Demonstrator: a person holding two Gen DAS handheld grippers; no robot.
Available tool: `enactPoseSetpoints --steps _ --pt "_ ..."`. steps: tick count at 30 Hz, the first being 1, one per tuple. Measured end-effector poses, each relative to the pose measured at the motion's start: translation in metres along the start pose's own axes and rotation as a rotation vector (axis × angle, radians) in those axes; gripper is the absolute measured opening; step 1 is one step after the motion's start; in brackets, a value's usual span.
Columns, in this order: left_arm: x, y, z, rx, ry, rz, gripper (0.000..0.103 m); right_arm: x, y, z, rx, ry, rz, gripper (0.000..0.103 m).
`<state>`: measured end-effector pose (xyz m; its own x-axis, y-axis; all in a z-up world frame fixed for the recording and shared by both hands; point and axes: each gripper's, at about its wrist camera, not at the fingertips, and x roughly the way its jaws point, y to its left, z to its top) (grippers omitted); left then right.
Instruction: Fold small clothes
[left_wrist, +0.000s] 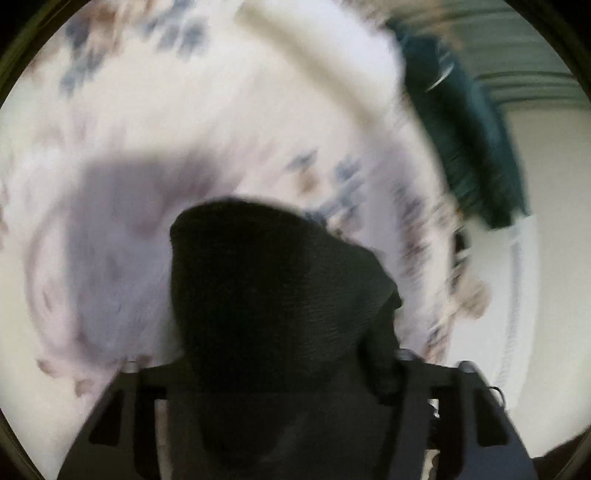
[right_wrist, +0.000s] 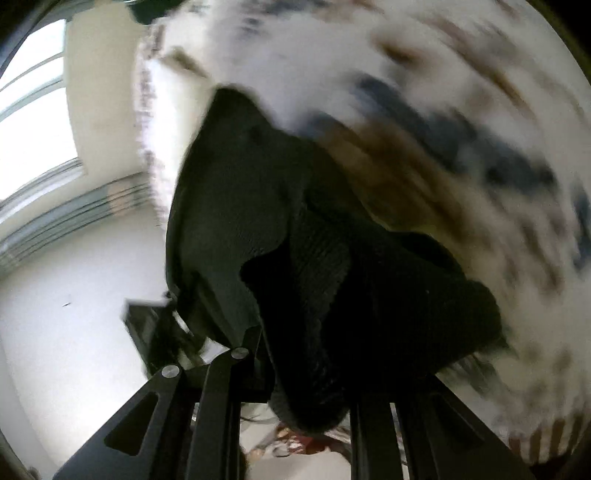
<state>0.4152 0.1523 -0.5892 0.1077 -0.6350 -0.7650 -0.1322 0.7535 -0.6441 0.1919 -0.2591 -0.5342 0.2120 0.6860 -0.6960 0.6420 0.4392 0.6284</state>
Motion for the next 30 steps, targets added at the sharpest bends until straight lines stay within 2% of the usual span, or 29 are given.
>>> enactPoseSetpoints --steps 1,3,4,5,6,7,9,12,13,14,16,17,18,20,22,23,25,26,28,29,30 --pt "0.009 0.010 -0.005 -0.026 -0.003 0.018 0.059 0.007 -0.013 -0.003 0.018 0.017 -0.026 0.018" --pt "0.007 0.021 -0.014 -0.087 -0.057 -0.041 0.061 0.015 -0.036 -0.002 0.061 0.029 -0.066 0.028" --pt "-0.001 0.025 -0.019 -0.129 -0.095 -0.072 0.061 0.013 -0.041 -0.001 0.075 0.043 -0.063 0.033" --pt "-0.007 0.026 -0.027 -0.146 -0.119 -0.087 0.061 0.010 -0.042 0.001 0.074 0.073 -0.090 0.044" --pt "-0.016 0.025 -0.033 -0.160 -0.154 -0.109 0.063 0.000 -0.040 0.003 0.057 0.089 -0.104 0.047" --pt "-0.030 0.023 -0.042 -0.171 -0.195 -0.111 0.064 -0.009 -0.037 0.002 0.034 0.091 -0.113 0.052" --pt "-0.050 0.018 -0.057 -0.173 -0.250 -0.084 0.067 -0.033 -0.031 0.002 -0.021 0.109 -0.149 0.053" --pt "-0.083 0.011 -0.089 -0.167 -0.319 0.028 0.067 -0.075 -0.016 0.002 -0.090 0.107 -0.194 0.055" --pt "-0.091 0.011 -0.100 -0.172 -0.337 0.071 0.067 -0.090 -0.010 0.006 -0.118 0.102 -0.217 0.060" --pt "-0.099 0.012 -0.117 -0.173 -0.346 0.146 0.067 -0.117 -0.011 0.020 -0.161 0.083 -0.248 0.061" --pt "-0.096 0.015 -0.137 -0.165 -0.344 0.231 0.067 -0.131 0.009 0.032 -0.243 0.050 -0.297 0.063" --pt "-0.091 0.021 -0.152 -0.155 -0.332 0.316 0.067 -0.132 0.019 0.038 -0.277 0.029 -0.312 0.065" --pt "-0.084 0.023 -0.158 -0.157 -0.318 0.351 0.067 -0.131 0.035 0.052 -0.322 -0.006 -0.317 0.065" --pt "-0.066 0.045 -0.177 -0.180 -0.268 0.407 0.067 -0.114 0.062 0.079 -0.417 -0.026 -0.331 0.068" --pt "-0.042 0.066 -0.190 -0.215 -0.213 0.426 0.067 -0.080 0.080 0.111 -0.518 -0.021 -0.363 0.069" --pt "-0.032 0.075 -0.194 -0.231 -0.205 0.406 0.069 -0.060 0.087 0.121 -0.546 -0.002 -0.352 0.069" --pt "-0.025 0.083 -0.196 -0.240 -0.260 0.372 0.077 -0.019 0.088 0.147 -0.595 0.060 -0.348 0.069" --pt "-0.025 0.087 -0.196 -0.261 -0.272 0.350 0.084 -0.001 0.087 0.156 -0.610 0.095 -0.350 0.069" --pt "-0.023 0.094 -0.193 -0.312 -0.301 0.272 0.103 0.025 0.086 0.167 -0.627 0.129 -0.349 0.069" --pt "-0.021 0.098 -0.190 -0.333 -0.313 0.233 0.103 0.033 0.086 0.168 -0.640 0.153 -0.311 0.066" --pt "-0.018 0.100 -0.188 -0.359 -0.313 0.235 0.103 0.037 0.088 0.167 -0.652 0.140 -0.285 0.061"
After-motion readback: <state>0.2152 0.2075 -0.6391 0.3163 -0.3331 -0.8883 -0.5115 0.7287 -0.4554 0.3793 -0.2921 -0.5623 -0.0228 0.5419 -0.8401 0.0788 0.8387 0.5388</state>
